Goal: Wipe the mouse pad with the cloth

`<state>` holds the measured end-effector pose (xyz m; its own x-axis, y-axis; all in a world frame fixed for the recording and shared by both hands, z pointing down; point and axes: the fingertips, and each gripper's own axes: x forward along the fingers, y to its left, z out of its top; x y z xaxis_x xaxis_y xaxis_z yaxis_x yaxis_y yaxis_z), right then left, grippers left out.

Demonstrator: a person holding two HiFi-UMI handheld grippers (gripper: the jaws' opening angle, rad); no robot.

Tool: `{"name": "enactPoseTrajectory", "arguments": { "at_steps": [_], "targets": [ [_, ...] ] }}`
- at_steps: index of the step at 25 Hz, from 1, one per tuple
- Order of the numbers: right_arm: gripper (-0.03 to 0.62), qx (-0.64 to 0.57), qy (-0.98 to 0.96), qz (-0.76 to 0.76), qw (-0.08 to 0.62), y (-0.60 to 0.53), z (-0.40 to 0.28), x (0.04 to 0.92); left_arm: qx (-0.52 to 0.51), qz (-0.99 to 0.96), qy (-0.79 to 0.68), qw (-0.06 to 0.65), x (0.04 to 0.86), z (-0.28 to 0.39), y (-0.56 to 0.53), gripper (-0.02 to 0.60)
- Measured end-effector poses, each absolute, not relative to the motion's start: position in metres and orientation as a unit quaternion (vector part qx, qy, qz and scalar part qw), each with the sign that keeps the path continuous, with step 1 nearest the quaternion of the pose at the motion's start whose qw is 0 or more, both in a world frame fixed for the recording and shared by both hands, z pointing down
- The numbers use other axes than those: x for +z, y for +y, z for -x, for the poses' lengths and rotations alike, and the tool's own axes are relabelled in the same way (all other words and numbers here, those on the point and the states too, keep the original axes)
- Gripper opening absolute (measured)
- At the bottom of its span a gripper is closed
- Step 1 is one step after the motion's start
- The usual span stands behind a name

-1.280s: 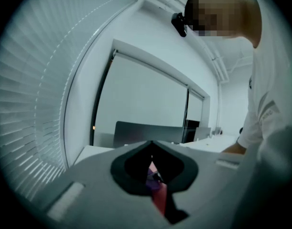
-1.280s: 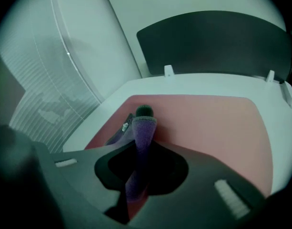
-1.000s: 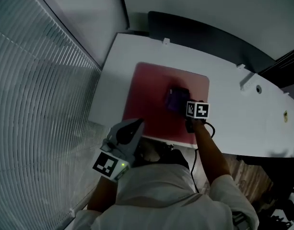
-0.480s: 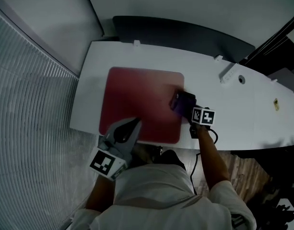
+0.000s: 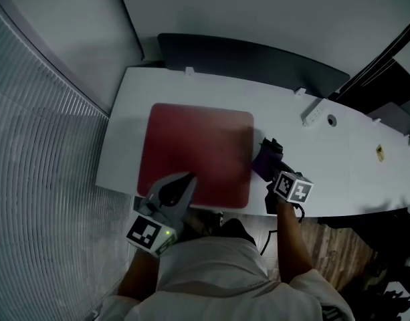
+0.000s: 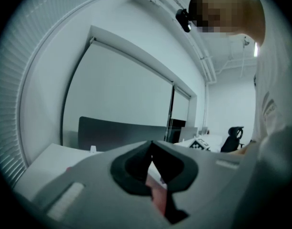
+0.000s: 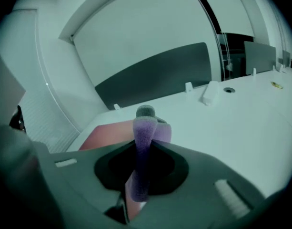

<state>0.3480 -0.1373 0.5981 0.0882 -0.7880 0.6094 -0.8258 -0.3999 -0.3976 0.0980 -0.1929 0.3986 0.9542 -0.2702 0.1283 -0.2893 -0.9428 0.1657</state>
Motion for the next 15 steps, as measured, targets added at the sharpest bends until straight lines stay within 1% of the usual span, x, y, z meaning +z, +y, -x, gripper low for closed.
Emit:
{"name": "enactPoseTrajectory", "arguments": {
  "at_steps": [3,6,11,15],
  "targets": [
    [0.049,0.382,-0.593,-0.709,0.023,-0.165,-0.298,0.580,0.057,-0.982,-0.158,0.086,0.405,-0.066,-0.203,0.002],
    [0.049,0.387,-0.640,-0.664,0.013,-0.201,-0.234,0.565,0.060,-0.976,-0.189,0.091,0.404,-0.026,-0.215,0.002],
    [0.049,0.393,-0.719,-0.573,0.008,-0.266,-0.102,0.545,0.053,-0.963,-0.246,0.097,0.389,0.053,-0.239,0.002],
    [0.049,0.389,-0.760,-0.519,0.026,-0.313,0.002,0.546,0.056,-0.952,-0.281,0.107,0.392,0.122,-0.257,0.002]
  ]
}}
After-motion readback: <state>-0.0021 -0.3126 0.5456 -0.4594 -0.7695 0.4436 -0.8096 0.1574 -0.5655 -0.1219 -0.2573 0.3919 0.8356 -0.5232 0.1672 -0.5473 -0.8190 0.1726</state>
